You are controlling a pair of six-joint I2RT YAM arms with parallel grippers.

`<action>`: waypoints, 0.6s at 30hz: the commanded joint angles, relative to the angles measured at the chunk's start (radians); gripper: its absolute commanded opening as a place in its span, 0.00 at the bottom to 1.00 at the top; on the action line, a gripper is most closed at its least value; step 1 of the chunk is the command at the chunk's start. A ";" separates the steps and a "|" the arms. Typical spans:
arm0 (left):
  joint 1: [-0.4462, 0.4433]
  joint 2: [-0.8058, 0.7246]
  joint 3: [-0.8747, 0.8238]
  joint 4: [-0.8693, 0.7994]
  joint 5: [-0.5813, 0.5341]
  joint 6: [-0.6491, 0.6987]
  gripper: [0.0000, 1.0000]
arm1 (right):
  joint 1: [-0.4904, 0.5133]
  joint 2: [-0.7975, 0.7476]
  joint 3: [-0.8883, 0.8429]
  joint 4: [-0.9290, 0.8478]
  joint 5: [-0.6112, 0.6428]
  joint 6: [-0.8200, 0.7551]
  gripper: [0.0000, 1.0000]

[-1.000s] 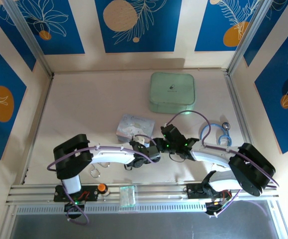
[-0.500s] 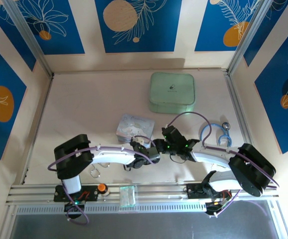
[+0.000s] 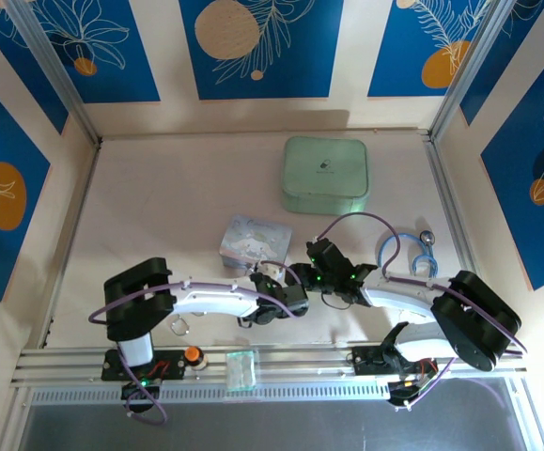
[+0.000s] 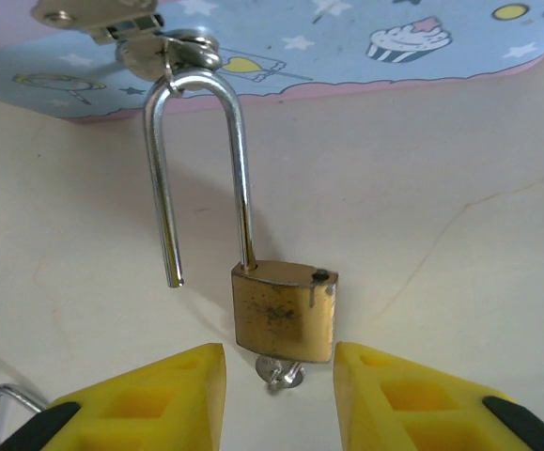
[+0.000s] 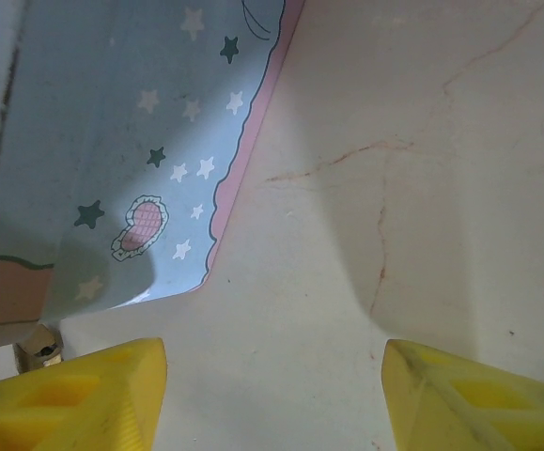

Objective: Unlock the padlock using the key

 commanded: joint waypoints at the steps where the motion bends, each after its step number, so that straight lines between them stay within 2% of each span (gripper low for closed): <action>1: -0.006 0.010 0.023 -0.067 -0.028 -0.041 0.35 | -0.006 0.007 -0.008 0.013 0.009 0.014 0.62; 6: -0.005 -0.063 -0.009 -0.007 -0.031 -0.017 0.40 | 0.007 -0.049 -0.033 0.035 0.006 -0.015 0.63; 7: -0.003 -0.084 -0.016 0.005 -0.034 -0.012 0.45 | 0.012 -0.067 -0.041 0.035 0.010 -0.022 0.63; 8: -0.002 -0.110 -0.026 0.022 -0.040 -0.003 0.55 | 0.019 -0.091 -0.051 0.042 0.012 -0.032 0.65; 10: 0.008 -0.170 -0.049 0.056 -0.040 0.012 0.73 | 0.037 -0.138 -0.057 0.014 0.031 -0.037 1.00; 12: 0.025 -0.254 -0.088 0.117 -0.037 0.035 0.93 | 0.054 -0.180 -0.053 -0.027 0.035 -0.065 0.99; 13: 0.033 -0.293 -0.110 0.147 -0.035 0.047 0.98 | 0.063 -0.196 -0.050 -0.041 0.038 -0.083 0.99; 18: 0.132 -0.536 -0.239 0.326 0.063 0.133 0.99 | 0.130 -0.292 -0.046 -0.120 0.118 -0.093 0.99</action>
